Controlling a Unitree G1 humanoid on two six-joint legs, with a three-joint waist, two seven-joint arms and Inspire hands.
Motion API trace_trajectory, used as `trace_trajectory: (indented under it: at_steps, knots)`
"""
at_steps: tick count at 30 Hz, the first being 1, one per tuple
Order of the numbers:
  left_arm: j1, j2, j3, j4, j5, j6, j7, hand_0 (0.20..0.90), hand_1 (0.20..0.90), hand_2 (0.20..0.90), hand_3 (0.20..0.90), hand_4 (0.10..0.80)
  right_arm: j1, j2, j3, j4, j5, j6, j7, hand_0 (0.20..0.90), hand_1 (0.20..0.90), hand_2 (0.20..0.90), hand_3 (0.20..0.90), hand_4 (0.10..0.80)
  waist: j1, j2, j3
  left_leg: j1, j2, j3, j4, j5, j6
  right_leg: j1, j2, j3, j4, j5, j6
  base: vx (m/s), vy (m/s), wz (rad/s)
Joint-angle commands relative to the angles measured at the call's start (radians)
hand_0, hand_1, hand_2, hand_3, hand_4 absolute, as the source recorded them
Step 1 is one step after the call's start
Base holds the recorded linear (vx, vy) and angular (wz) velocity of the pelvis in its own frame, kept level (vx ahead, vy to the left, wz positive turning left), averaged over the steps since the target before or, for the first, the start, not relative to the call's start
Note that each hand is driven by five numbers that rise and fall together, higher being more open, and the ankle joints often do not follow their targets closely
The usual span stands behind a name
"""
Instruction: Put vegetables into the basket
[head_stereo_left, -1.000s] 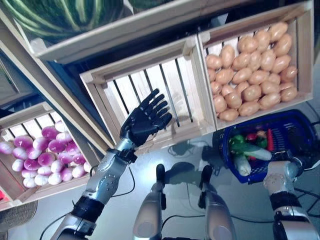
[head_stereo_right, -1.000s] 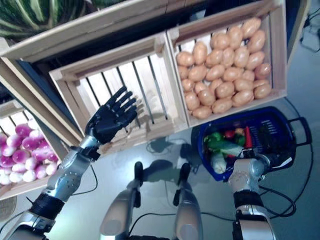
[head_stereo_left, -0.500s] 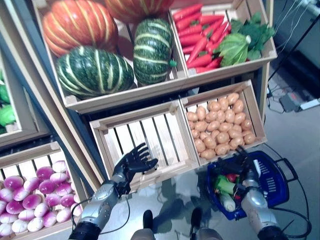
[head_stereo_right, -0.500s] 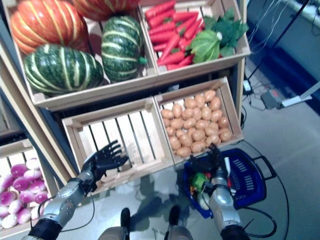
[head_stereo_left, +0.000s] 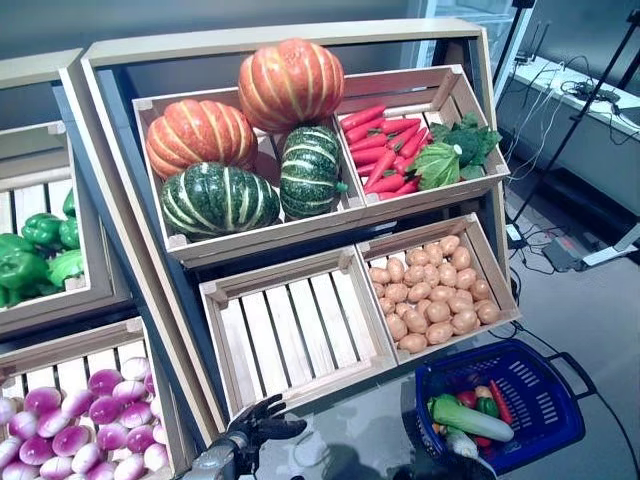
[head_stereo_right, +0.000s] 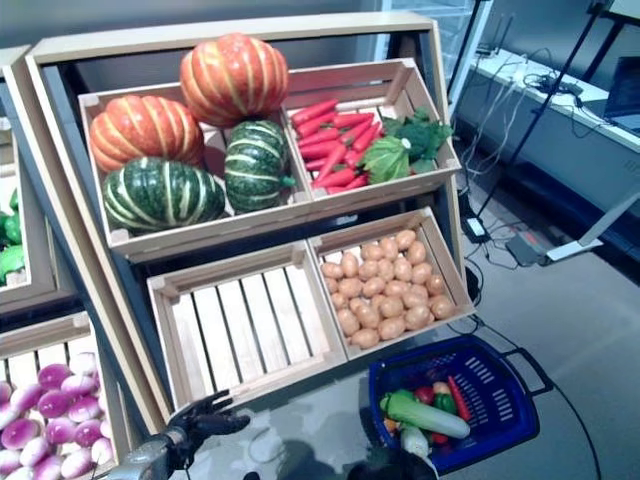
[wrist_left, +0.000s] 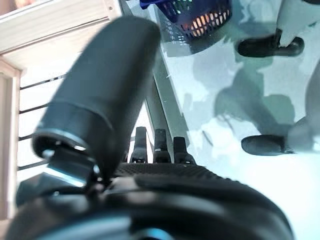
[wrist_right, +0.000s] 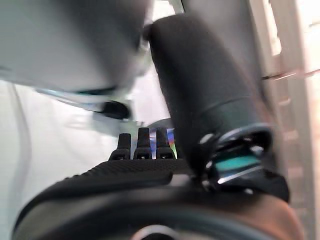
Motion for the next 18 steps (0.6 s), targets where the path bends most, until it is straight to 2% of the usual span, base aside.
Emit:
trace_trajectory:
  at_steps: [1,13,16,18]
  knots:
    - [-0.064,-0.002,0.005,0.083,0.05,-0.022,-0.006,0.9,0.9,0.9,0.9,0.8,-0.066,0.006,0.018,0.029,-0.018,0.018,-0.011,0.9,0.9,0.9,0.9,0.8,0.001,-0.01,0.029,0.0,-0.002,-0.002,0.008,-0.034,-0.017,0.058,-0.011,-0.04,0.019,-0.022,0.009,0.042,0.019,0.03]
    - [-0.069,-0.015,-0.013,0.113,0.084,-0.038,-0.006,0.9,0.9,0.9,0.9,0.8,-0.085,0.019,0.034,-0.001,-0.029,-0.009,0.004,0.9,0.9,0.9,0.9,0.8,-0.002,-0.009,0.014,0.008,0.004,-0.003,0.008,-0.04,-0.016,0.061,-0.012,-0.026,0.021,-0.032,0.01,0.055,0.013,0.0]
    - [-0.075,-0.01,-0.025,0.105,0.132,-0.096,0.042,0.9,0.9,0.9,0.9,0.8,-0.087,0.018,0.04,-0.003,-0.025,-0.002,0.01,0.9,0.9,0.9,0.9,0.8,-0.001,-0.01,0.014,0.01,0.005,-0.005,0.008,-0.04,-0.016,0.061,-0.012,-0.026,0.025,-0.035,0.01,0.05,0.01,0.0]
    - [-0.078,-0.002,-0.03,0.081,0.145,-0.17,0.133,0.9,0.9,0.9,0.9,0.8,-0.086,0.019,0.047,-0.009,-0.017,0.004,0.002,0.9,0.9,0.9,0.9,0.8,0.001,-0.01,0.014,0.009,0.003,-0.01,0.008,-0.041,-0.017,0.064,-0.014,-0.026,0.024,-0.035,0.011,0.046,0.013,0.0]
